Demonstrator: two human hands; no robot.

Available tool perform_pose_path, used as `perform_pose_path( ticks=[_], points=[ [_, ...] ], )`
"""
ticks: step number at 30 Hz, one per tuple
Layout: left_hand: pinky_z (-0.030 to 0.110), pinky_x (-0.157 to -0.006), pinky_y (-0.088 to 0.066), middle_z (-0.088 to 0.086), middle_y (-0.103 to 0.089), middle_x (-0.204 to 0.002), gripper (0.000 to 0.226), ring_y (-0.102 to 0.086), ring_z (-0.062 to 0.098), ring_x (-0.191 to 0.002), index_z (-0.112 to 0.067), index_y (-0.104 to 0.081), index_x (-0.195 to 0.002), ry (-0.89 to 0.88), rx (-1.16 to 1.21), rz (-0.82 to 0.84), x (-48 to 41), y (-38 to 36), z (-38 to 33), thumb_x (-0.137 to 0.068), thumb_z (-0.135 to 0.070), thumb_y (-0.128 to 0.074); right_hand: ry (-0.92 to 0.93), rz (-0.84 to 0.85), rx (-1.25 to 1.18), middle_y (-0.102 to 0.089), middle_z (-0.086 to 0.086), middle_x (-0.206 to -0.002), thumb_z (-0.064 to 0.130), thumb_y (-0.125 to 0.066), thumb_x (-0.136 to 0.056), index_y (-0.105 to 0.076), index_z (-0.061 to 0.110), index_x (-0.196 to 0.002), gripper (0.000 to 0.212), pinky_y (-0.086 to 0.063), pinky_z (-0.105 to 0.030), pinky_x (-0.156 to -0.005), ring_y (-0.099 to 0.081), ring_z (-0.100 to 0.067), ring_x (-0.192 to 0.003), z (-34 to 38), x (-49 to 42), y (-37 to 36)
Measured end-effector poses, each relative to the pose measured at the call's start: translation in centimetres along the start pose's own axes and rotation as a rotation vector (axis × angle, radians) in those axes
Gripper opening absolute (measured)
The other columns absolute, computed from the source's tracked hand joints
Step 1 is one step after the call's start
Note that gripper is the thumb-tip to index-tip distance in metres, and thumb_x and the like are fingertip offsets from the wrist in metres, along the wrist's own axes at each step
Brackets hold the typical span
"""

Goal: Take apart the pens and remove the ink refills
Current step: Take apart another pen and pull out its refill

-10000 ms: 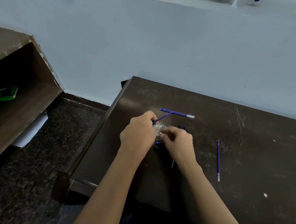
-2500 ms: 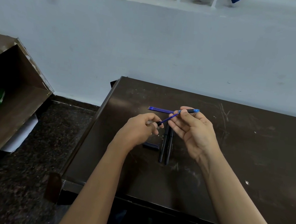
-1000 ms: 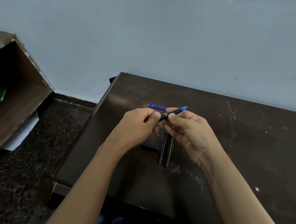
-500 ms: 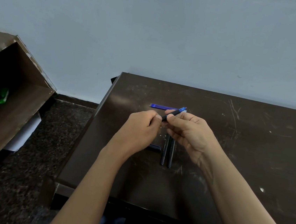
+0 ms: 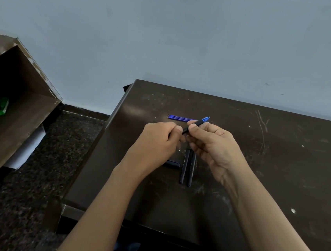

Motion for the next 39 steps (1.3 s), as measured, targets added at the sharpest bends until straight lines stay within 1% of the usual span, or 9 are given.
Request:
perform_pose_path(
  ticks=[4,8,12,17,23,27,29,35,39],
  points=[
    [0.002,-0.053,-0.038,-0.012,-0.057,-0.062,0.01,-0.053,-0.005,-0.056,-0.019,-0.062,-0.087,-0.041,0.007,-0.053,0.14,0.41,0.05,-0.091,-0.027,-0.059,-0.001,-0.001,0.002,-0.067,0.0,-0.066,0.014,-0.068,-0.085,-0.068,0.013,-0.072,0.013,-0.05,-0.022,-0.067,-0.059,-0.011,-0.069,0.02,0.0,0.14],
    [0.01,-0.055,-0.043,-0.004,-0.066,-0.074,0.02,-0.062,0.007,-0.068,-0.019,-0.061,-0.092,0.014,0.028,-0.027,0.05,0.06,0.25,-0.092,-0.038,-0.054,0.005,0.021,0.021,-0.067,0.0,-0.066,0.017,-0.07,-0.084,-0.069,0.016,-0.063,0.021,-0.049,-0.024,-0.066,-0.059,-0.01,-0.066,0.03,0.0,-0.11],
    [0.003,-0.063,-0.042,-0.007,-0.067,-0.075,0.037,-0.061,0.003,-0.067,-0.012,-0.069,-0.085,0.049,0.017,-0.014,-0.03,0.08,0.24,-0.1,-0.028,-0.039,0.003,0.004,0.017,-0.069,0.0,-0.067,0.017,-0.069,-0.085,-0.069,0.016,-0.064,0.021,-0.049,-0.025,-0.069,-0.059,-0.011,-0.069,-0.13,-0.1,-0.04],
    [0.003,-0.057,-0.041,-0.01,-0.062,-0.07,0.013,-0.054,0.0,-0.061,-0.019,-0.062,-0.088,-0.009,-0.006,-0.041,0.0,0.36,0.33,-0.092,-0.029,-0.056,0.0,-0.005,0.015,-0.065,-0.004,-0.071,0.017,-0.07,-0.084,-0.068,0.014,-0.069,0.015,-0.048,-0.025,-0.067,-0.057,-0.013,-0.07,-0.09,-0.01,0.01],
    [0.007,-0.061,-0.042,-0.005,-0.069,-0.082,0.034,-0.059,0.002,-0.065,-0.015,-0.066,-0.088,0.08,0.015,0.065,-0.05,-0.16,0.4,-0.101,-0.027,-0.037,0.011,-0.019,0.013,-0.064,0.0,-0.063,0.017,-0.071,-0.084,-0.062,0.016,-0.061,0.024,-0.047,-0.023,-0.063,-0.055,-0.01,-0.061,-0.13,-0.05,0.0],
    [0.009,-0.061,-0.042,-0.007,-0.067,-0.077,0.006,-0.061,0.004,-0.069,-0.02,-0.063,-0.087,0.017,0.033,-0.002,0.07,0.27,0.46,-0.09,-0.024,-0.06,0.011,-0.028,0.033,-0.063,-0.003,-0.064,0.019,-0.074,-0.08,-0.064,0.014,-0.063,0.02,-0.047,-0.026,-0.065,-0.054,-0.013,-0.064,-0.17,-0.19,0.16],
    [0.009,-0.058,-0.043,-0.005,-0.065,-0.078,0.01,-0.061,0.007,-0.071,-0.02,-0.061,-0.088,0.02,0.074,-0.03,0.05,0.39,0.61,-0.084,-0.025,-0.068,0.013,-0.023,0.034,-0.064,-0.001,-0.062,0.021,-0.075,-0.078,-0.065,0.016,-0.062,0.02,-0.047,-0.026,-0.065,-0.055,-0.011,-0.062,-0.12,-0.2,0.16],
    [0.006,-0.058,-0.045,-0.003,-0.071,-0.086,0.033,-0.063,0.004,-0.071,-0.014,-0.067,-0.092,0.069,0.06,0.067,0.03,-0.24,0.4,-0.1,-0.028,-0.038,0.011,-0.03,0.023,-0.065,0.001,-0.06,0.02,-0.075,-0.078,-0.066,0.012,-0.068,0.016,-0.047,-0.023,-0.063,-0.056,-0.006,-0.056,-0.16,-0.12,0.09],
    [0.001,-0.059,-0.043,-0.008,-0.067,-0.079,0.01,-0.06,0.001,-0.067,-0.019,-0.066,-0.091,0.003,0.04,0.0,0.03,0.2,0.31,-0.091,-0.026,-0.059,0.008,-0.033,0.007,-0.062,-0.002,-0.061,0.019,-0.075,-0.078,-0.064,0.009,-0.07,0.016,-0.047,-0.02,-0.057,-0.055,-0.007,-0.054,-0.16,-0.11,0.13]
  ],
)
Point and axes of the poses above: each hand's wrist, its own x-axis away from the middle knuckle, its own y-axis out of the back of the hand, z = x × y, the point moved 4 cm from there along -x, towards the middle knuckle
